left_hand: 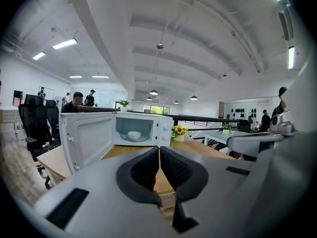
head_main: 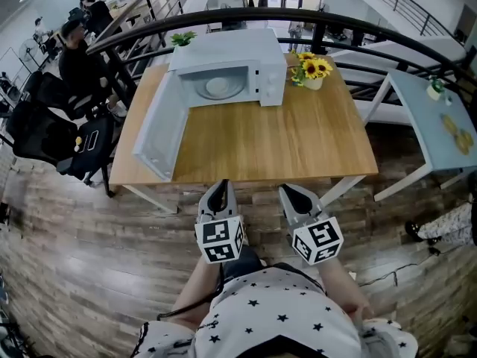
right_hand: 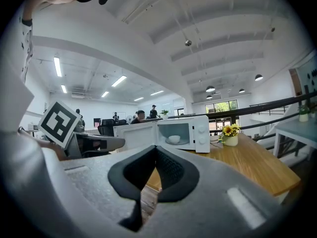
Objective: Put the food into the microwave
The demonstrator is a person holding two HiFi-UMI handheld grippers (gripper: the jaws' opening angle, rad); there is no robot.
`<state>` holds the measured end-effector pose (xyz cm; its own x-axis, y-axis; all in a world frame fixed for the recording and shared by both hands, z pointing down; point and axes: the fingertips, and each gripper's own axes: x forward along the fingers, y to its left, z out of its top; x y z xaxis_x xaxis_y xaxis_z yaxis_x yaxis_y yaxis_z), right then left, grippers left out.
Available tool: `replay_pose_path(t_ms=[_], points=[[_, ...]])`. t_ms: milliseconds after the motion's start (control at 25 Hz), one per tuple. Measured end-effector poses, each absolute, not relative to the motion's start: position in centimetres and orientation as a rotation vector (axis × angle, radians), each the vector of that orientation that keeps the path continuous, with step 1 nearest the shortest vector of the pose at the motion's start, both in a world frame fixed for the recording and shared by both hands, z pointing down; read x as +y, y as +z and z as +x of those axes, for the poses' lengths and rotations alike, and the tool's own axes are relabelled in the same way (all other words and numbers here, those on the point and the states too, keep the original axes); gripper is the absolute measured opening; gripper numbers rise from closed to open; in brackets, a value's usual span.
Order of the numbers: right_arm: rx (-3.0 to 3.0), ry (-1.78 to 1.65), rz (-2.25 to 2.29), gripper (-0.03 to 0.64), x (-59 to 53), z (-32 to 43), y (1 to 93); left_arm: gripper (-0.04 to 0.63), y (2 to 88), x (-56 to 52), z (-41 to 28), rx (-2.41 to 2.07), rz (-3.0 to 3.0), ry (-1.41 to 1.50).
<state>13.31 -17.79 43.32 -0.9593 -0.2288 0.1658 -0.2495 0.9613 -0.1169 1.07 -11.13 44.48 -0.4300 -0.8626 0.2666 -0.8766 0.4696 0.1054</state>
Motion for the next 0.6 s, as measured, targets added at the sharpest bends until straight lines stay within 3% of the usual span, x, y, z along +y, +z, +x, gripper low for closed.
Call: replay_pose_path(t_ms=[600], points=[[-2.963, 0.134, 0.371, 0.005, -14.1, 14.6, 43.6, 0.005, 44.3, -7.1, 2.6, -2.431, 1.519, 0.046]])
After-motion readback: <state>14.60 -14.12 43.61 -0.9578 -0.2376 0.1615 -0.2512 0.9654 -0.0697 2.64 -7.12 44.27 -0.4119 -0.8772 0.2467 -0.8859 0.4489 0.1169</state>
